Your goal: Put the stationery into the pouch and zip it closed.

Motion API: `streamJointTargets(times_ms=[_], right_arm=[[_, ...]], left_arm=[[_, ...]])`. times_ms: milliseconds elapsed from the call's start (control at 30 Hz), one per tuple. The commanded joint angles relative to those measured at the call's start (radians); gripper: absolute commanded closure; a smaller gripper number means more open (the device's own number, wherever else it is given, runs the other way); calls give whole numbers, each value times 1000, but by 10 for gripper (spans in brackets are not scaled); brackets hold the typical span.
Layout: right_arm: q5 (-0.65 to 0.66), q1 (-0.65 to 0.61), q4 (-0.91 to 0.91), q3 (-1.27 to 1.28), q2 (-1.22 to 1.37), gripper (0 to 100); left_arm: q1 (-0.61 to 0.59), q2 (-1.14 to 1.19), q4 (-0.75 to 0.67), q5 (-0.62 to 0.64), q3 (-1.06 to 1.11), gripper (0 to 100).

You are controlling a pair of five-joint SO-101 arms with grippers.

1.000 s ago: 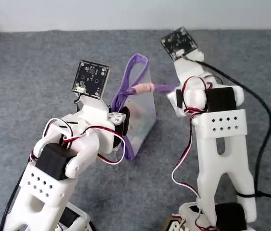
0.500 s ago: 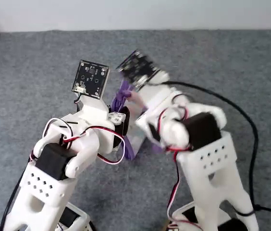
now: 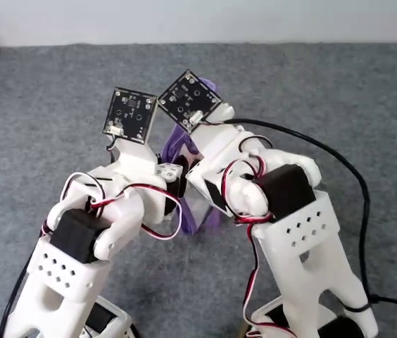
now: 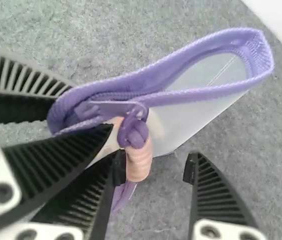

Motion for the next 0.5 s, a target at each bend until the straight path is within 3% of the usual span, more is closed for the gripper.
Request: streamJointTargets(times_ms=[0,467], right_arm=[[-14,-28,-18,-21,21,808],[-54,-64,-36,-21,110,809]], left_arm=[[3,-15,0,-9,-15,990],[3,-17,-2,-9,-12,990]])
